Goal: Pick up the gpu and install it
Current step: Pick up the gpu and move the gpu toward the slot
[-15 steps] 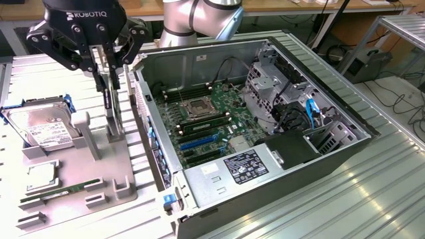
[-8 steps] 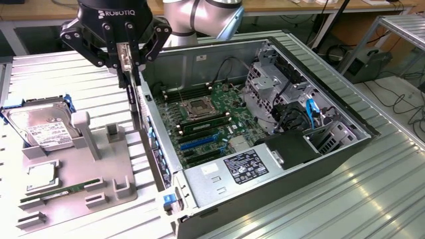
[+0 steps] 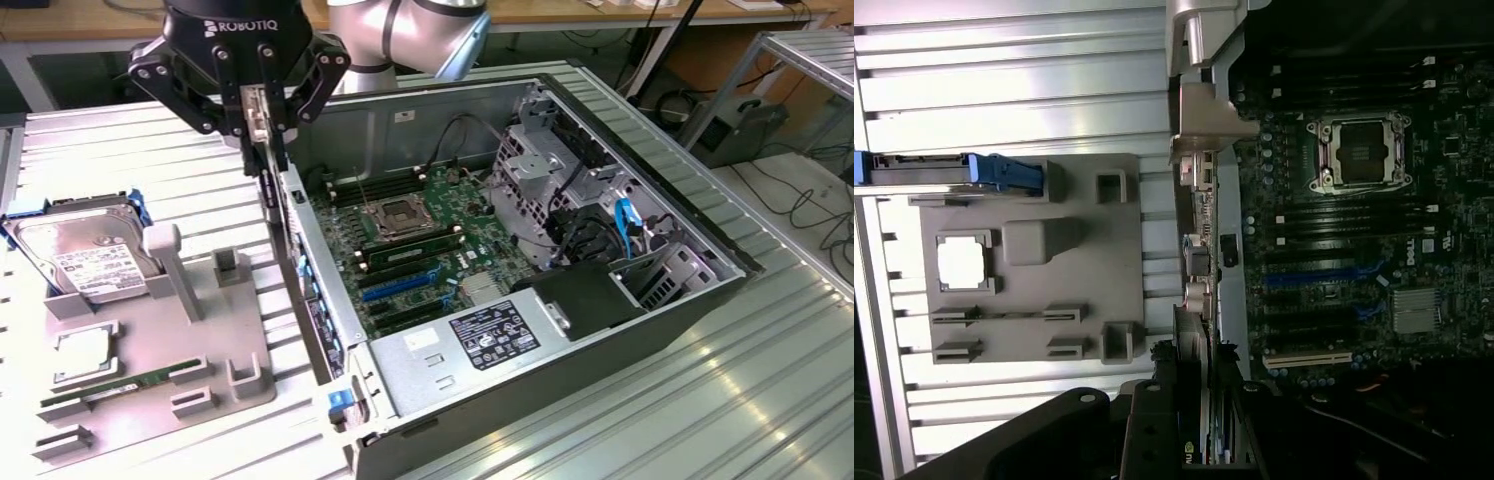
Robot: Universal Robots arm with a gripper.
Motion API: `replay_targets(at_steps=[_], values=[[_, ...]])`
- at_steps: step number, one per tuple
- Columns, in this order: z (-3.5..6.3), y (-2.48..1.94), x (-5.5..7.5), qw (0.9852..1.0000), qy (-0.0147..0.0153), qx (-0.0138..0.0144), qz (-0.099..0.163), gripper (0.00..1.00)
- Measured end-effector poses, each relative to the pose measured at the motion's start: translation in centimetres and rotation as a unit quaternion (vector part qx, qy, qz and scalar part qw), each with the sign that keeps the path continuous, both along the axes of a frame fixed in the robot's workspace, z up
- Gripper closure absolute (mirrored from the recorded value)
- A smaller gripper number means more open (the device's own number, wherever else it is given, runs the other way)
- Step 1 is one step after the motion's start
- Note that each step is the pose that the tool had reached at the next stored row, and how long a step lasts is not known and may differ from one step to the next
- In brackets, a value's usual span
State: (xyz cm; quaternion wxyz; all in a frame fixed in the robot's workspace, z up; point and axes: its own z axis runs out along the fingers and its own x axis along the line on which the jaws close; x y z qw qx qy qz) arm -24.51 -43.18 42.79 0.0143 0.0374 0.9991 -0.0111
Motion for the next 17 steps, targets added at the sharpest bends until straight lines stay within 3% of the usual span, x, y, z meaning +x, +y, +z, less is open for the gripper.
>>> replay_targets(at_steps=[17], values=[[0.00, 0.00, 1.3, 1.0000, 0.0000, -0.0001, 0.000, 0.74]])
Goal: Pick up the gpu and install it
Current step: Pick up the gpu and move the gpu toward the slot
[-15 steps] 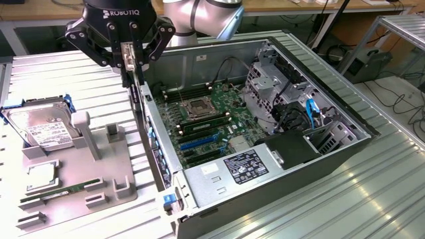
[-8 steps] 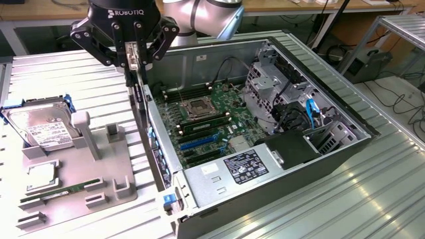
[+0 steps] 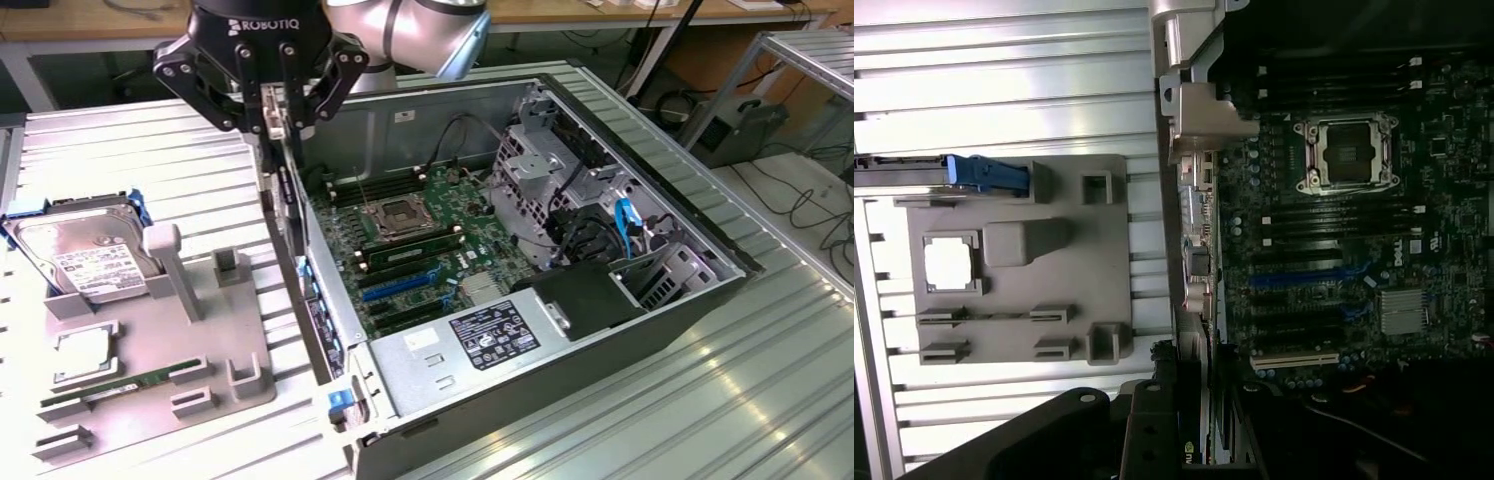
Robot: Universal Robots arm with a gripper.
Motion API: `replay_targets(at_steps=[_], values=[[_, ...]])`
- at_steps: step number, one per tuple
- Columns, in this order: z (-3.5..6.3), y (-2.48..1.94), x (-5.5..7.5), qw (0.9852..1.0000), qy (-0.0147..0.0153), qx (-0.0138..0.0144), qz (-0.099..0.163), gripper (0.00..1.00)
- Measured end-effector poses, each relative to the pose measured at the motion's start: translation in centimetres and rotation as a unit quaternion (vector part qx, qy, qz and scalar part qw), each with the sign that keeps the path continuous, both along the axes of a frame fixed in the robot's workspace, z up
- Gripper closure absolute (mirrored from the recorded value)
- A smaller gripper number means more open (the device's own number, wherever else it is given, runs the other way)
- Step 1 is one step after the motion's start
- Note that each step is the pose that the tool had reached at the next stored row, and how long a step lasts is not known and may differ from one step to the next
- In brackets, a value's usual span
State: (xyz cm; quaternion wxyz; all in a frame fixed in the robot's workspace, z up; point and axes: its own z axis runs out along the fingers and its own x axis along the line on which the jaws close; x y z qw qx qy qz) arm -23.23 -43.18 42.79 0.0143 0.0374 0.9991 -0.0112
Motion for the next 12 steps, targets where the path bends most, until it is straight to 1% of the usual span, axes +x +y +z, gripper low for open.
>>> replay_targets(at_steps=[12], values=[[0.00, 0.00, 0.73, 1.0000, 0.0000, 0.0000, 0.000, 0.74]])
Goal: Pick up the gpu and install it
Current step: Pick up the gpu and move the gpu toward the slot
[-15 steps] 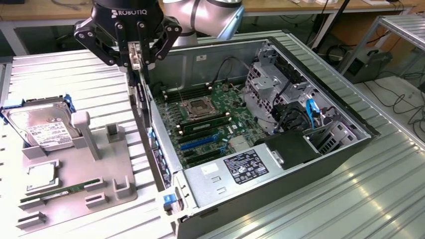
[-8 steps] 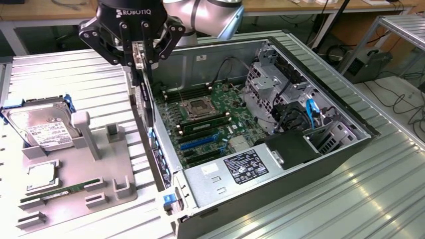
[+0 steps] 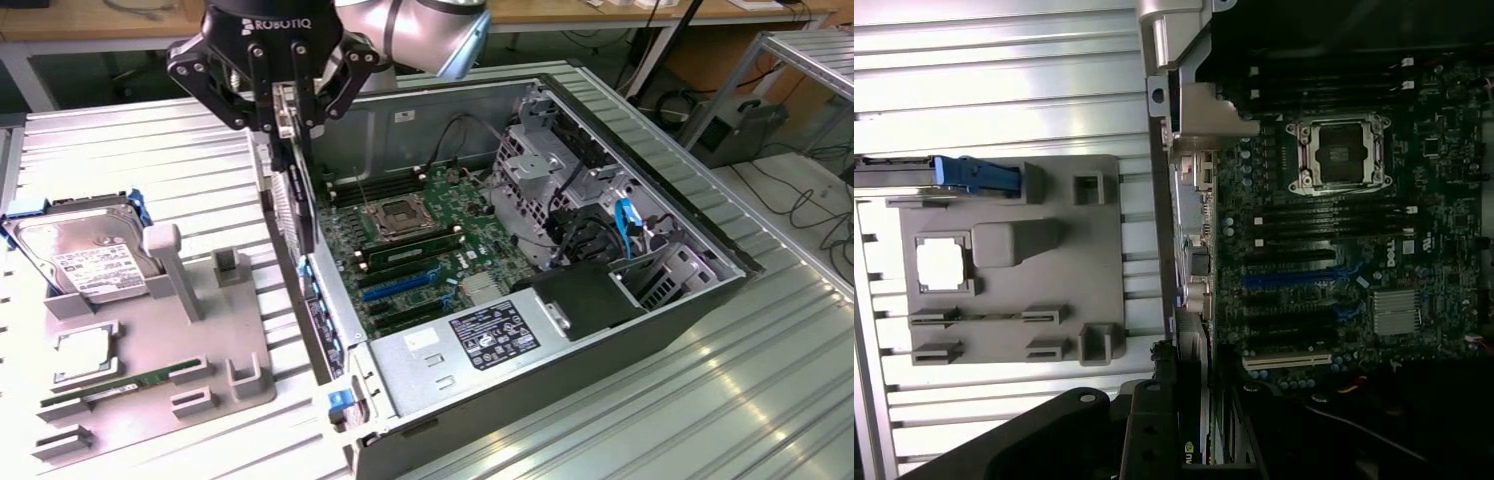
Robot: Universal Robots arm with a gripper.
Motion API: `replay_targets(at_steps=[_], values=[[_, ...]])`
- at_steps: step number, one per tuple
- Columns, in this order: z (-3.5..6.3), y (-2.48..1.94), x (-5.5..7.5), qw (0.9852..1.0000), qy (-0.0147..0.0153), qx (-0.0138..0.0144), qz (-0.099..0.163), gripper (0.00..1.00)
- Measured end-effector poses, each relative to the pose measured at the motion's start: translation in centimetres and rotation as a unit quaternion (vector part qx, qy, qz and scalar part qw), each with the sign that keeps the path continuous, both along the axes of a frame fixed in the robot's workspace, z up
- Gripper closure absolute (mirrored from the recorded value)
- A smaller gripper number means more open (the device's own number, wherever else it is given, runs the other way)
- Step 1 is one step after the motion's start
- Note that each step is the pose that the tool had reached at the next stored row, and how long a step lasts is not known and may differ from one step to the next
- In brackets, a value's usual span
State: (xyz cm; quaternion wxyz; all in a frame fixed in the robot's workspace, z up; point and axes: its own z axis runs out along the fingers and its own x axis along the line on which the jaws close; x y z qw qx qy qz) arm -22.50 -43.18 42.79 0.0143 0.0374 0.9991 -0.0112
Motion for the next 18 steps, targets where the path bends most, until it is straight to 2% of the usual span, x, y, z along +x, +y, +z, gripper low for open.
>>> replay_targets(at_steps=[18], values=[[-0.01, 0.00, 1.04, 1.0000, 0.0000, -0.0002, 0.000, 0.74]])
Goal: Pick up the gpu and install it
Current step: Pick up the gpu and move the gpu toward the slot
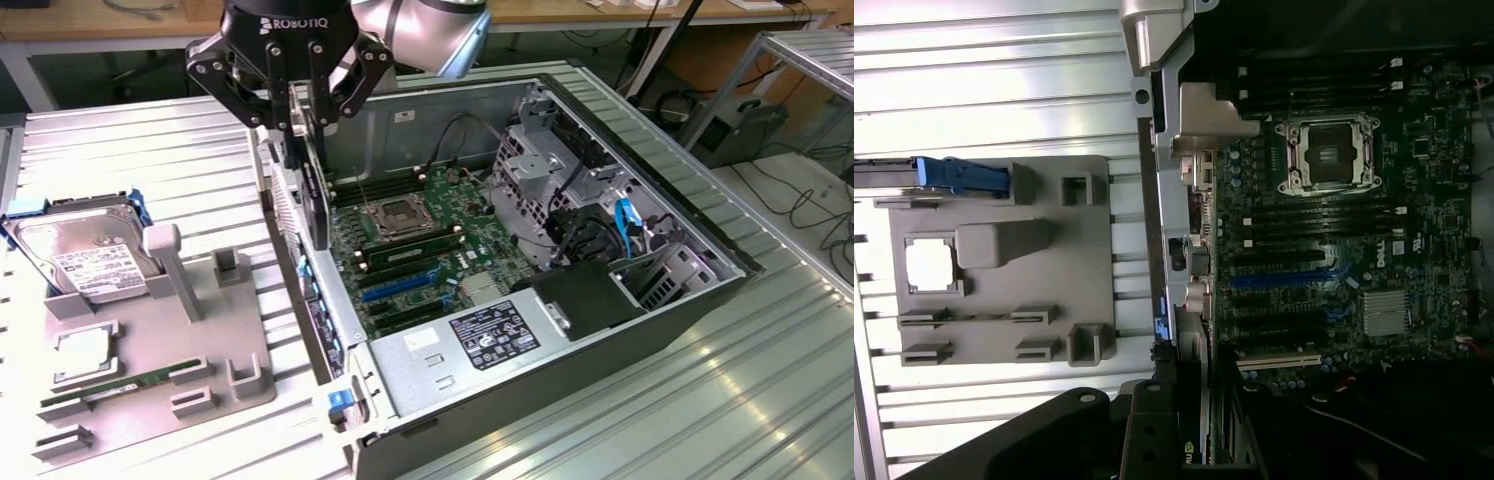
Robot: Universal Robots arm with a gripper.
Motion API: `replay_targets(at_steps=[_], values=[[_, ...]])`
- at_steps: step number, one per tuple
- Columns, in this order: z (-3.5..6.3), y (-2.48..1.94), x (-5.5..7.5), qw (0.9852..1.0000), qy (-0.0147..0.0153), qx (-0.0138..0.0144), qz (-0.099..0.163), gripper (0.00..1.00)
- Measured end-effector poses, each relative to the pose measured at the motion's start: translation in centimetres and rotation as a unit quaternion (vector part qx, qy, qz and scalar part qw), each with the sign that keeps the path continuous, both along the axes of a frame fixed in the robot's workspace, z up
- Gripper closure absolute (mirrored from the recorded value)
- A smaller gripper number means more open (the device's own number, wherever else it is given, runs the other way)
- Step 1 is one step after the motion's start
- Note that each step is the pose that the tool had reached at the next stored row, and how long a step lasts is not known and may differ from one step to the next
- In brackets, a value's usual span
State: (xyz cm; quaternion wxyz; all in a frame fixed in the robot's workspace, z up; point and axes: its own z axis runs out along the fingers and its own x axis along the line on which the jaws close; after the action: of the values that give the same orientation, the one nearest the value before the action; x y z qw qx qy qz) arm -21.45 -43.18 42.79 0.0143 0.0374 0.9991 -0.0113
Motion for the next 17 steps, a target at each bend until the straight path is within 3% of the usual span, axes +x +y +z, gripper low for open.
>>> replay_targets(at_steps=[17], values=[[-0.02, 0.00, 0.95, 1.0000, 0.0000, 0.0000, 0.000, 0.74]])
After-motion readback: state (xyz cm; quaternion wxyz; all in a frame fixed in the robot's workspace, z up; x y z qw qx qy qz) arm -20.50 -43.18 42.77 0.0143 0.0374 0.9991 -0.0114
